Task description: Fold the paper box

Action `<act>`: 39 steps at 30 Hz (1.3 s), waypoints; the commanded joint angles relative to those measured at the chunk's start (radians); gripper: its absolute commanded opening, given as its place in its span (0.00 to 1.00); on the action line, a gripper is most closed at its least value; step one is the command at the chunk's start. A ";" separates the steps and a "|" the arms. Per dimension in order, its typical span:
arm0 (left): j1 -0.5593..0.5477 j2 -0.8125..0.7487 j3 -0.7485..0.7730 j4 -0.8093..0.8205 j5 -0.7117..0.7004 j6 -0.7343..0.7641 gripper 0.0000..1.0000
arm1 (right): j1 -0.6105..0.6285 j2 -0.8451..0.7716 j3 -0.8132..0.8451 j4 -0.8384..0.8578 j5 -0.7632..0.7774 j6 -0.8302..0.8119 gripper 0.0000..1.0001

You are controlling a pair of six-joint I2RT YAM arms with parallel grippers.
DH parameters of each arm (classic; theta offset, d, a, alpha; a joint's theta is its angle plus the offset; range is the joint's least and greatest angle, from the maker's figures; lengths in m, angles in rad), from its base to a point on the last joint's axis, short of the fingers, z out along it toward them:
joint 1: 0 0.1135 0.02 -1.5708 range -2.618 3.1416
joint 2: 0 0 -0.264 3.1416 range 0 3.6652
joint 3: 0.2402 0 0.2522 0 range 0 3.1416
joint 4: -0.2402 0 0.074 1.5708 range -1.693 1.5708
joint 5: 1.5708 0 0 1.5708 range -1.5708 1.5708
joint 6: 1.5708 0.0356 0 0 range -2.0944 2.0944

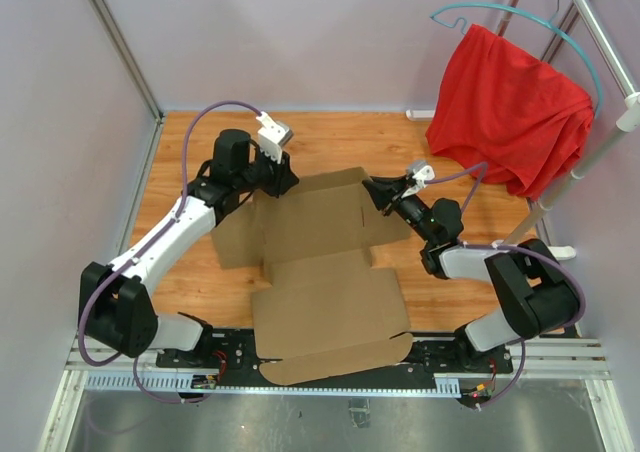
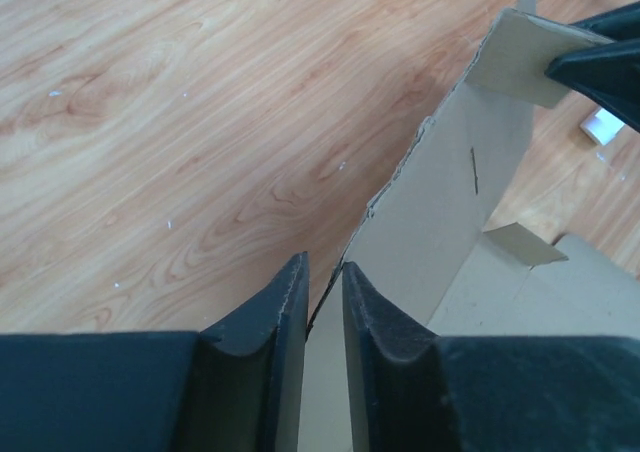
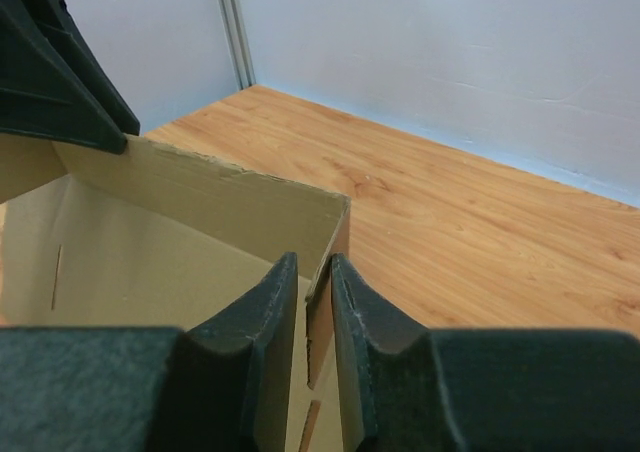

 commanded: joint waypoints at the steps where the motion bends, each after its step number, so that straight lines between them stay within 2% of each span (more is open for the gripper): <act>1: -0.031 -0.019 -0.009 0.009 -0.053 0.033 0.23 | 0.012 -0.063 0.012 -0.058 -0.030 -0.015 0.24; 7: -0.046 0.012 -0.010 -0.009 -0.111 0.042 0.23 | 0.012 -0.101 0.022 -0.153 -0.031 -0.028 0.27; 12: -0.063 0.056 -0.009 -0.018 -0.158 0.045 0.24 | 0.013 -0.097 0.024 -0.167 -0.030 -0.020 0.28; 21: -0.092 0.176 0.023 -0.056 -0.245 0.050 0.17 | 0.013 -0.065 0.042 -0.184 -0.018 -0.009 0.30; 27: -0.092 0.290 0.080 -0.059 -0.388 0.028 0.29 | 0.012 -0.046 0.062 -0.206 -0.008 0.004 0.30; 30: -0.092 0.323 0.102 -0.071 -0.398 0.019 0.31 | 0.010 -0.044 0.075 -0.240 -0.001 -0.003 0.30; 34: -0.092 0.338 0.107 -0.078 -0.398 0.017 0.31 | 0.011 -0.049 0.123 -0.380 0.026 -0.017 0.31; 39: -0.092 0.355 0.111 -0.082 -0.445 0.014 0.34 | -0.007 -0.031 0.320 -0.854 0.094 0.008 0.39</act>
